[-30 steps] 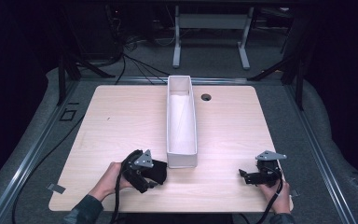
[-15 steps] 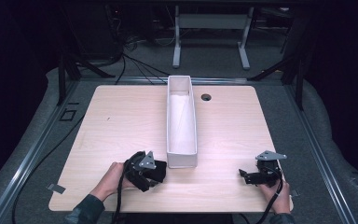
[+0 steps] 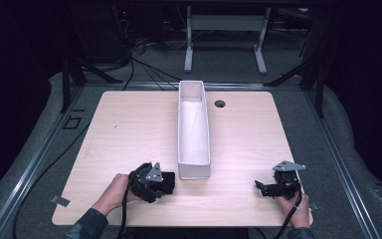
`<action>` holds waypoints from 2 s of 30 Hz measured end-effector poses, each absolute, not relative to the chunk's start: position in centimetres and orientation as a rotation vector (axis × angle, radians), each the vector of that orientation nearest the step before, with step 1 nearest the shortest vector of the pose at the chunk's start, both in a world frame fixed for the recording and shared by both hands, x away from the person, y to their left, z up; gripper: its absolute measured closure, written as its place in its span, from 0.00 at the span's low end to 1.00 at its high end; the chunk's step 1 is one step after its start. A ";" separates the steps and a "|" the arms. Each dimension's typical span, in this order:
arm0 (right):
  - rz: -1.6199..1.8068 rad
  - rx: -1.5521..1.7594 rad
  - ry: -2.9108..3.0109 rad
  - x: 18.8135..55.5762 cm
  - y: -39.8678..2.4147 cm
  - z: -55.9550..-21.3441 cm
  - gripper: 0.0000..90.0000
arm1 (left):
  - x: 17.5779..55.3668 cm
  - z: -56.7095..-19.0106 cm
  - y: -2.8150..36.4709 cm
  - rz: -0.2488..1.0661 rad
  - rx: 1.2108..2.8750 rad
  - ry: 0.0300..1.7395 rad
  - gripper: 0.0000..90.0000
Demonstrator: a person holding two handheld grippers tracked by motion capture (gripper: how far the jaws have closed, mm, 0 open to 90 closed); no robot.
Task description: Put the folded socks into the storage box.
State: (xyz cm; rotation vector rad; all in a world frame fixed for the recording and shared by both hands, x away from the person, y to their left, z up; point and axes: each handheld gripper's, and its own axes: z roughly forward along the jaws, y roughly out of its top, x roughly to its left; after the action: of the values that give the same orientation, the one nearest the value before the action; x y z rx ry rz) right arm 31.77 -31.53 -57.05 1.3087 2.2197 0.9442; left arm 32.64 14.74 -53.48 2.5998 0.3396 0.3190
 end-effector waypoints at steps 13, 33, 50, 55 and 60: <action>0.944 1.309 2.219 31.8 -31.5 -57.1 0.04 | 32.6 -53.6 14.7 0.386 2.604 0.349 0.52; 0.944 1.309 2.220 31.8 -31.5 -57.0 0.04 | 33.3 -53.4 15.6 0.369 2.546 0.380 0.67; 0.945 1.309 2.220 31.8 -31.5 -57.0 0.04 | 33.6 -52.4 16.7 0.399 2.514 0.422 0.67; 0.944 1.309 2.220 31.8 -31.5 -57.0 0.04 | 33.7 -52.0 17.0 0.397 2.505 0.432 0.67; 0.944 1.309 2.220 31.8 -31.5 -57.0 0.04 | 33.7 -52.0 17.2 0.397 2.501 0.433 0.67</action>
State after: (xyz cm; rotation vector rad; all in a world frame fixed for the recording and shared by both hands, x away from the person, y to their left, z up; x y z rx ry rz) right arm 31.77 -31.53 -57.04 1.3094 2.2199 0.9444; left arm 33.68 17.18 -51.97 2.5013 0.4326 0.3972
